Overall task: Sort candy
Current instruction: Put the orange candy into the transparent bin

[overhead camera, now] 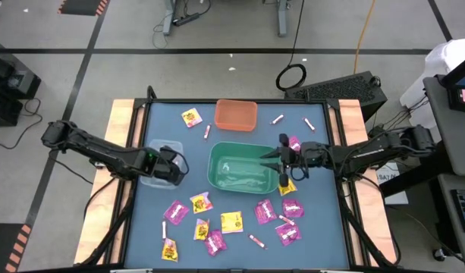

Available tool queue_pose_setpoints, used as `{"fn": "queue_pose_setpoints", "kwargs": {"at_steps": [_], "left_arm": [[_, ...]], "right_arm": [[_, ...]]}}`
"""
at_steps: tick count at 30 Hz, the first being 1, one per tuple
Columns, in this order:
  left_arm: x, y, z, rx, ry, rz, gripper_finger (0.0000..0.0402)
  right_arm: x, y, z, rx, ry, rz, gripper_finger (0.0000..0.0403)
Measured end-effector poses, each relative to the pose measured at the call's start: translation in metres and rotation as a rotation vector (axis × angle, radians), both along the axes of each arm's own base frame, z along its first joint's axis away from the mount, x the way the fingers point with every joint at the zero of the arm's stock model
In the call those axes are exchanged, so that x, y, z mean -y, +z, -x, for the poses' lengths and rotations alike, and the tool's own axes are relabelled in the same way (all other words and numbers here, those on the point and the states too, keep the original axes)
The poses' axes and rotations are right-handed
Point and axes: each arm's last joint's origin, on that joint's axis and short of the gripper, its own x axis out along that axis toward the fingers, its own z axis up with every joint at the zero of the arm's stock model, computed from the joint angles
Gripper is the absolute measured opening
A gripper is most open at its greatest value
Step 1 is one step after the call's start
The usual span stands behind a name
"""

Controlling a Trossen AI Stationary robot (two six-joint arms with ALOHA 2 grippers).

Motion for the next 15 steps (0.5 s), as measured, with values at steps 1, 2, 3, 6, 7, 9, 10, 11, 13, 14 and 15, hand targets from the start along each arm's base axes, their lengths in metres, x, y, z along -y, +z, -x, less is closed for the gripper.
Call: {"fn": "queue_pose_setpoints", "kwargs": {"at_steps": [1,2,3,6,7,9,10,11,13,14,15], "left_arm": [[0.0,0.003,-0.002,0.011,-0.001,0.002,0.0118],[0.001,0.006,-0.004,0.019,-0.005,0.003,0.0118],[0.001,0.009,-0.006,0.029,-0.014,0.003,0.0118],[0.002,0.021,-0.012,0.062,-0.046,-0.008,0.0118],[0.003,0.024,-0.014,0.073,-0.055,-0.021,0.0118],[0.003,0.032,-0.017,0.09,-0.09,-0.061,0.0118],[0.003,0.036,-0.019,0.096,-0.112,-0.079,0.0118],[0.003,0.039,-0.021,0.099,-0.134,-0.097,0.0118],[0.003,0.044,-0.024,0.112,-0.173,-0.126,0.0118],[0.003,0.045,-0.026,0.123,-0.191,-0.142,0.0118],[0.003,0.046,-0.028,0.137,-0.211,-0.16,0.0118]], "right_arm": [[0.002,0.0,0.002,-0.009,-0.072,0.018,0.0105],[0.004,0.0,0.004,-0.022,-0.145,0.037,0.0105],[0.007,0.001,0.006,-0.04,-0.216,0.057,0.0105],[0.011,0.006,0.013,-0.086,-0.371,0.105,0.0105],[0.012,0.008,0.015,-0.09,-0.409,0.118,0.0105],[0.015,0.012,0.019,-0.095,-0.469,0.154,0.0105],[0.017,0.013,0.02,-0.101,-0.491,0.171,0.0105],[0.019,0.014,0.022,-0.106,-0.509,0.184,0.0105],[0.023,0.016,0.024,-0.099,-0.543,0.192,0.0105],[0.027,0.018,0.026,-0.095,-0.562,0.191,0.0105],[0.031,0.019,0.027,-0.091,-0.584,0.187,0.0105]]}}
